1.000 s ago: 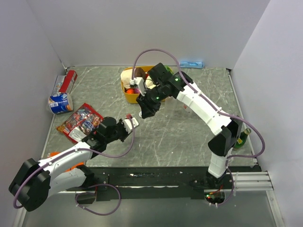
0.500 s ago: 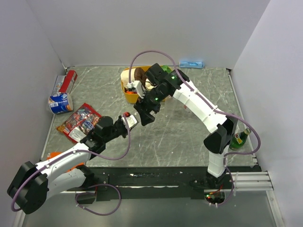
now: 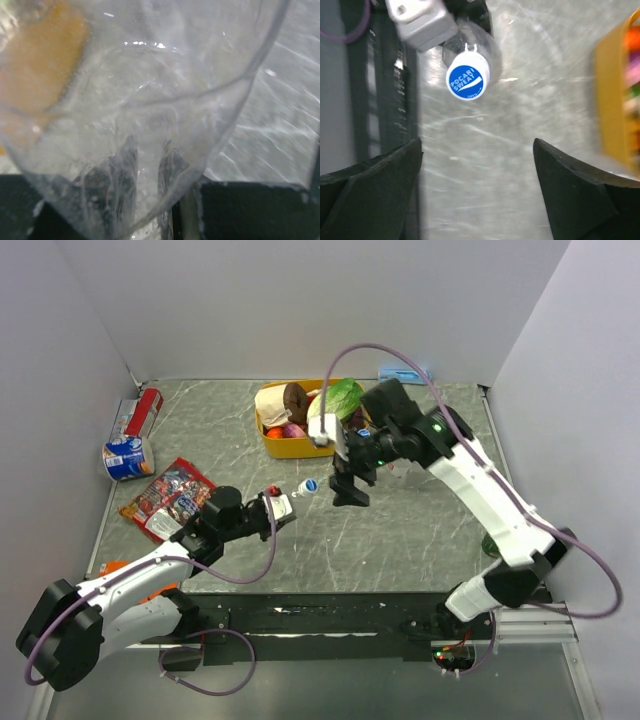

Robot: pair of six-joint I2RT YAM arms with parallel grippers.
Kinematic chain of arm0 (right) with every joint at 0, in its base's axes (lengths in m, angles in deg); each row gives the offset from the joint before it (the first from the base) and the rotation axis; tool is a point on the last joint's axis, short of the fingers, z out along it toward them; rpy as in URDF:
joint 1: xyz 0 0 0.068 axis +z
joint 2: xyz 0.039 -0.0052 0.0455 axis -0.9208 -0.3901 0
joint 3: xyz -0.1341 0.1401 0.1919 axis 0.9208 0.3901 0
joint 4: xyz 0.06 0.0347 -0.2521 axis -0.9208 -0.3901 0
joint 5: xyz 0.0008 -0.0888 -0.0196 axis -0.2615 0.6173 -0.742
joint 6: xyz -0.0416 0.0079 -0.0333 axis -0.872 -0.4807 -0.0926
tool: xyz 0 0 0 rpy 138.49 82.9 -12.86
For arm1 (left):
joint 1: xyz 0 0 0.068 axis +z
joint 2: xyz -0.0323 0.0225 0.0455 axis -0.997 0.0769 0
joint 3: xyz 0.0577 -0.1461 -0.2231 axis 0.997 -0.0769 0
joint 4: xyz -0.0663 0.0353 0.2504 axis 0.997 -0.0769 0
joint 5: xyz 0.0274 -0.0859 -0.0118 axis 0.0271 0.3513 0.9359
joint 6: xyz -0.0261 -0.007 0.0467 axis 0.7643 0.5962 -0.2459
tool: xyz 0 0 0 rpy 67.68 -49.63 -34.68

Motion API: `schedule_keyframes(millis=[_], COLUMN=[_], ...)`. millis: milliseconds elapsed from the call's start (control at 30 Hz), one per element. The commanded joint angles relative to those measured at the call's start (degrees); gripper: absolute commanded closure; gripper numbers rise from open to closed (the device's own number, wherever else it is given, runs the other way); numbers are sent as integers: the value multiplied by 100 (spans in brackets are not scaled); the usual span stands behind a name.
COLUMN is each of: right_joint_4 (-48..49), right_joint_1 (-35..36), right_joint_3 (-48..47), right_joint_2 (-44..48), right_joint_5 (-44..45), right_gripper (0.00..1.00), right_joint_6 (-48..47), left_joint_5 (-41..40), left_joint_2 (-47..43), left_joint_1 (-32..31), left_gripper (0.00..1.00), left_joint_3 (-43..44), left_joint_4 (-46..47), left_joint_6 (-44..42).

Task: Screw on the bottle caps

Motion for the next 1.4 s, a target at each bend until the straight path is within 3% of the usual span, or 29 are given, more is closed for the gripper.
schedule_keyframes(millis=[0, 133, 467, 900, 1167, 1367], right_joint_4=[1021, 1042, -5, -225, -154, 65], right_joint_1=[33, 323, 885, 921, 894, 614], right_joint_3=[597, 810, 590, 458, 388, 89], right_joint_2=[862, 995, 599, 388, 221, -112], right_joint_5=[-284, -390, -408, -276, -206, -740], right_gripper=[7, 13, 26, 42, 62, 70], right_joint_6=[-2198, -3455, -4460, -4442, -4197, -2915], left_joint_5=[1300, 1479, 1461, 1435, 1426, 1067], left_joint_2=[147, 359, 438, 359, 227, -62], left_joint_1=[-21, -30, -21, -30, -30, -30], left_gripper=[99, 99, 99, 99, 99, 99], left_joint_3=[335, 607, 801, 854, 828, 643], left_joint_4=[-603, -982, -1210, -1061, -991, -350], left_joint_6=[-617, -794, -1040, -1031, -1049, -768])
